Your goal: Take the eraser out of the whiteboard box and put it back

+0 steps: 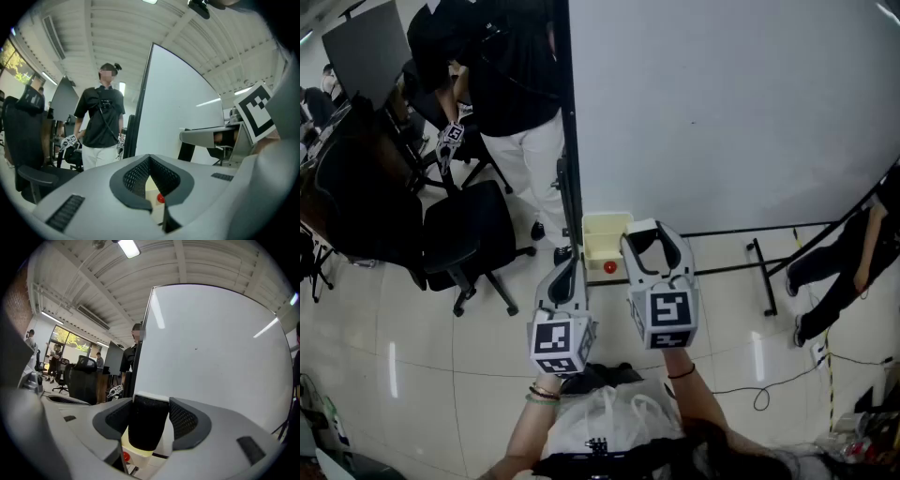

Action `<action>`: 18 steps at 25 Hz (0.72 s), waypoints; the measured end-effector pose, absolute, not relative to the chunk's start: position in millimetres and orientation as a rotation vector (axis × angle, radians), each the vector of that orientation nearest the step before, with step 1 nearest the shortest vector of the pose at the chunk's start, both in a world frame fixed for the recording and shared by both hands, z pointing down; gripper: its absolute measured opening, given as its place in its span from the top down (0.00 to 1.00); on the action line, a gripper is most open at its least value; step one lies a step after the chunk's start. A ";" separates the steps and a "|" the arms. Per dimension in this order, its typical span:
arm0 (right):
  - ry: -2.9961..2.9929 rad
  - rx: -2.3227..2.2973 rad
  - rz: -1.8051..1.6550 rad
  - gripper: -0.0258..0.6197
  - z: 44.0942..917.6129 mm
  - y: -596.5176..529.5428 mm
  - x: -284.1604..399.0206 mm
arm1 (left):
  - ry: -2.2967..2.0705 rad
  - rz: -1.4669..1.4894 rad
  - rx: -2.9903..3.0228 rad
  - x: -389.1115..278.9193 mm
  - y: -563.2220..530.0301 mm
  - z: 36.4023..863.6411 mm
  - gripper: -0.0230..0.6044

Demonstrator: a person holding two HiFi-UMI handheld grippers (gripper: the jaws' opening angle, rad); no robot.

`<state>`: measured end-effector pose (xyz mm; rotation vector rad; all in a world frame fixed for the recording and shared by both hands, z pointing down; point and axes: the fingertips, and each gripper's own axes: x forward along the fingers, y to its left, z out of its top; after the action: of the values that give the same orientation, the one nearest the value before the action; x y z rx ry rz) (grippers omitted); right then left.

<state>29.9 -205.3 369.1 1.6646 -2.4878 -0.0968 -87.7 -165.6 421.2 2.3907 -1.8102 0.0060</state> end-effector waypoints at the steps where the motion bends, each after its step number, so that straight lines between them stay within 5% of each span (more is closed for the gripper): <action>1: -2.491 1.661 -0.105 0.56 367.2 -203.3 30.0 | -1.802 0.026 2.396 -86.0 -165.2 426.1 0.96; 18: -2.482 1.642 -0.091 0.56 374.3 -206.0 31.9 | -1.813 0.054 2.475 -67.5 -163.7 421.3 0.96</action>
<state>31.9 -206.0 374.3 1.6418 -2.4823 -0.0912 -67.5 -163.7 421.3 2.4750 -1.8127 0.0539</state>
